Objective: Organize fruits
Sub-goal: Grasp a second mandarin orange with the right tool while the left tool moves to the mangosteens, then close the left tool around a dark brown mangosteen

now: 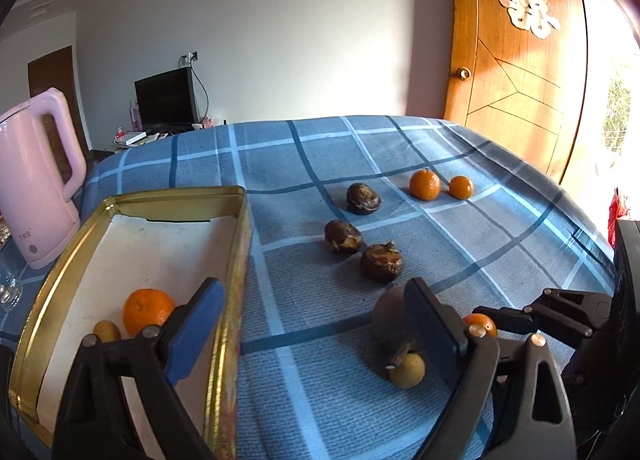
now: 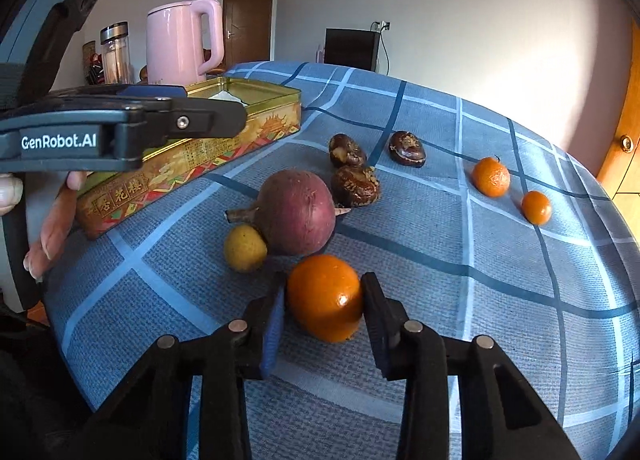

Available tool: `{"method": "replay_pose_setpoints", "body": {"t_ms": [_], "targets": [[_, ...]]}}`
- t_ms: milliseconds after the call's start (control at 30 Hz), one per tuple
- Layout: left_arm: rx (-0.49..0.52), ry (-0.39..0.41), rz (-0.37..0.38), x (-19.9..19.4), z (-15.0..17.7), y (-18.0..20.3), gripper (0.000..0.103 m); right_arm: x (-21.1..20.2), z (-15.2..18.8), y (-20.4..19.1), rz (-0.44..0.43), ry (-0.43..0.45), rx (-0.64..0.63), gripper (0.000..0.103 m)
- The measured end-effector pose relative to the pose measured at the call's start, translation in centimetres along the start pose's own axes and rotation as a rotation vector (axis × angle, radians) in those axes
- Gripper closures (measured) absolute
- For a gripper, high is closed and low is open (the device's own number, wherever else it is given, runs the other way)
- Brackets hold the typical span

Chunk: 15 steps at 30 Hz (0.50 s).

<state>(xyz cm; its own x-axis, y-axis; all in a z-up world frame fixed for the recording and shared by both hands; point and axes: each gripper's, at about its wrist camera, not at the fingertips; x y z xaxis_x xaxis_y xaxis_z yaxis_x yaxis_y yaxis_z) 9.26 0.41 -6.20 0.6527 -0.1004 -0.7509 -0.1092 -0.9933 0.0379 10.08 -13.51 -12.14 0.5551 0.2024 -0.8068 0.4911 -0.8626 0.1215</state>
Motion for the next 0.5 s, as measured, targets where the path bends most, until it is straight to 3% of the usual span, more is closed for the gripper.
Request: {"method": "replay_pose_setpoints", "body": {"t_ms": [200,367,500], "targets": [[-0.008,-0.069,0.038,2.7,-2.4,2.2,0.014,-1.3,-1.2,4.2,0.052,0.047,0.113,0.065],[-0.027,-0.178,0.078,5.8,-3.7,2.8,0.032,-0.7,-3.2,7.1,0.106,0.049,0.188,0.065],[-0.027,-0.235,0.095,7.4,-4.2,3.2,0.037,0.5,-3.9,8.7,0.113,0.032,0.244,0.065]]}}
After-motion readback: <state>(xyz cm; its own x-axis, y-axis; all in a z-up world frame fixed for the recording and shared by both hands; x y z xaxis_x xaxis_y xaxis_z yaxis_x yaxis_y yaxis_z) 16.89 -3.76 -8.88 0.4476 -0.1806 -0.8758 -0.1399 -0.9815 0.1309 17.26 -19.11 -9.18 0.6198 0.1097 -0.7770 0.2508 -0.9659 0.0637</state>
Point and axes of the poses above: each gripper's, at about its wrist camera, not at the fingertips, and x roughly the way its jaws point, y to its right, z to its underside, and after that the axes turned 12 degrees about -y, right-handed
